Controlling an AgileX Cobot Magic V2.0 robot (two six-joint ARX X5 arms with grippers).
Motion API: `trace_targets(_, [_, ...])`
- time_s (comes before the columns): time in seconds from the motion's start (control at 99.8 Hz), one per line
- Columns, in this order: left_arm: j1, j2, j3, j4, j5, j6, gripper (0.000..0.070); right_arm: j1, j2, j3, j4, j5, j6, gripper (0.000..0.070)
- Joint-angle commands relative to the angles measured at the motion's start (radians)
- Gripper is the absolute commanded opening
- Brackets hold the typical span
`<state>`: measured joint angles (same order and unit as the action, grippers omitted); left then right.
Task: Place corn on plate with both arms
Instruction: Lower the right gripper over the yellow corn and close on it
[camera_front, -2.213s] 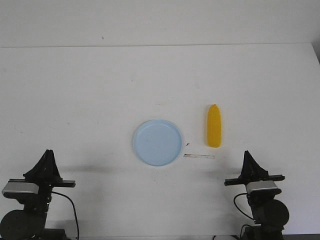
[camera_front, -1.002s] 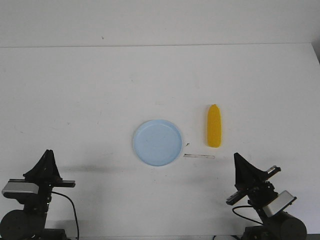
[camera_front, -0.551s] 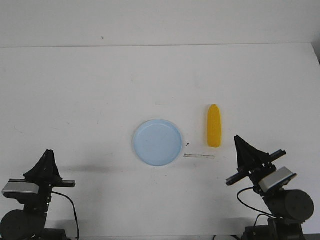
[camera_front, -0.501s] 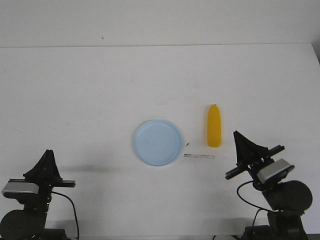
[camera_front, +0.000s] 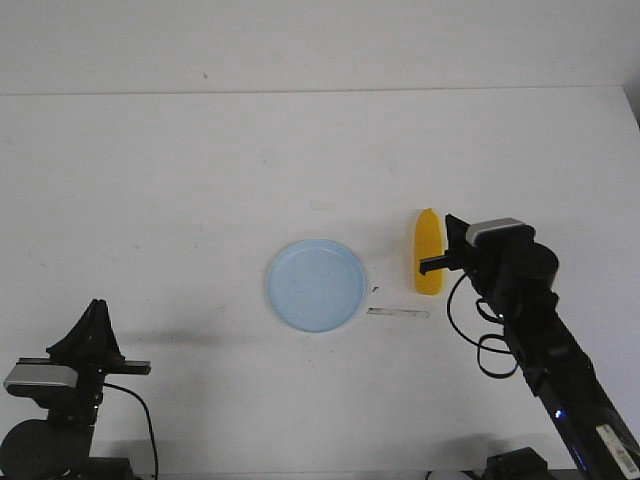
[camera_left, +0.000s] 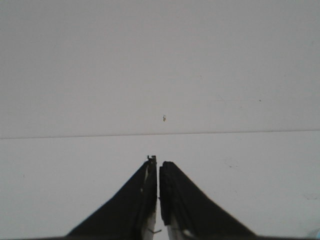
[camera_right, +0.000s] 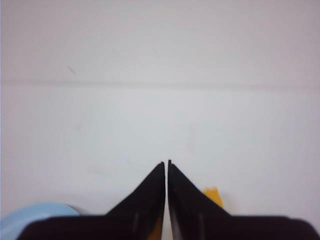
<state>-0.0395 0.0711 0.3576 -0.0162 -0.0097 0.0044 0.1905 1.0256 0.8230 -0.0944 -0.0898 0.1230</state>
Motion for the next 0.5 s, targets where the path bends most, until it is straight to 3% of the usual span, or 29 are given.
trace_targets(0.0, [0.001, -0.003, 0.01, 0.01, -0.002, -0.009, 0.0002, 0.023, 0.062, 0.068, -0.057, 0.064, 0.018, 0.0006])
trace_targets(0.26, [0.001, -0.003, 0.01, 0.01, -0.002, -0.009, 0.0002, 0.092, 0.332, 0.352, -0.446, 0.304, 0.03, 0.0006])
trace_targets(0.491, [0.001, -0.003, 0.01, 0.01, -0.002, -0.009, 0.0002, 0.092, 0.563, 0.593, -0.697, 0.296, 0.218, 0.0007])
